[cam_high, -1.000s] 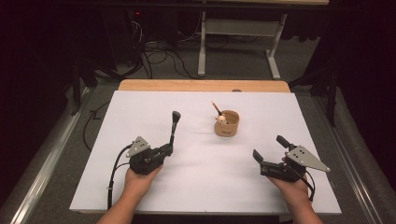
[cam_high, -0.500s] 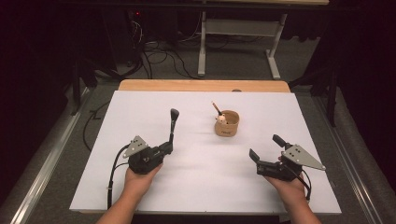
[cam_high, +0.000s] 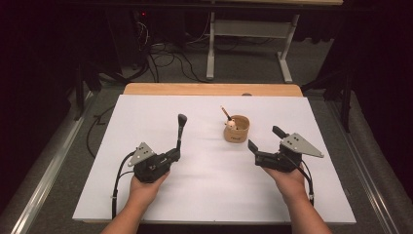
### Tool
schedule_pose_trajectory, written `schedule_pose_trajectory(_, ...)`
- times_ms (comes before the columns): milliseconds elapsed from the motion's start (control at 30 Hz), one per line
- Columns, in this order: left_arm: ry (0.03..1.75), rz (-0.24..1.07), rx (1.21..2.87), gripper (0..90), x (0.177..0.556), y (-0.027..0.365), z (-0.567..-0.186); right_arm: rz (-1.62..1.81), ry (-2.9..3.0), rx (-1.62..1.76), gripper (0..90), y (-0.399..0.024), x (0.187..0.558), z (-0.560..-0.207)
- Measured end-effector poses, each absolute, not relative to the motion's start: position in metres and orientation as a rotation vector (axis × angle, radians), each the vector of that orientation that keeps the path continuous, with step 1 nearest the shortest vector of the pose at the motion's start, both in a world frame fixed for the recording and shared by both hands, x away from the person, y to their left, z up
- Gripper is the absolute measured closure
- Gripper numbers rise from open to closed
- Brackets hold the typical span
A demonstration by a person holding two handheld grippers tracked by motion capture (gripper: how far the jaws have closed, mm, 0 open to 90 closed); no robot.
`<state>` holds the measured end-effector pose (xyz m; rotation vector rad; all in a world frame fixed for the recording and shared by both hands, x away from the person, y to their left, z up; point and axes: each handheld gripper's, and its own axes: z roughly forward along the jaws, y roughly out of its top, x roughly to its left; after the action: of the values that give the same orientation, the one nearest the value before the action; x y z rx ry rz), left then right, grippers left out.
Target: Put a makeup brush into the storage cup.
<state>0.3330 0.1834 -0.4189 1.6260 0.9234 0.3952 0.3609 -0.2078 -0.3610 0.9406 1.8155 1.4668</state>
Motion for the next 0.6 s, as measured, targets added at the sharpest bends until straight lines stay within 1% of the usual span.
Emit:
schedule_pose_trajectory(167,0.928,0.389,1.626,79.4,0.334,0.184,-0.419,1.446,1.834,0.930,6.9,-0.196,0.368,-0.365)
schedule_pose_trajectory(367,0.908,0.385,1.624,79.4,0.331,0.180,-0.417,1.464,1.837,0.933,6.9,-0.196,0.357,-0.371)
schedule_pose_trajectory(600,0.901,0.379,1.620,79.4,0.332,0.180,-0.417,1.483,1.860,0.931,7.5,-0.193,0.355,-0.378)
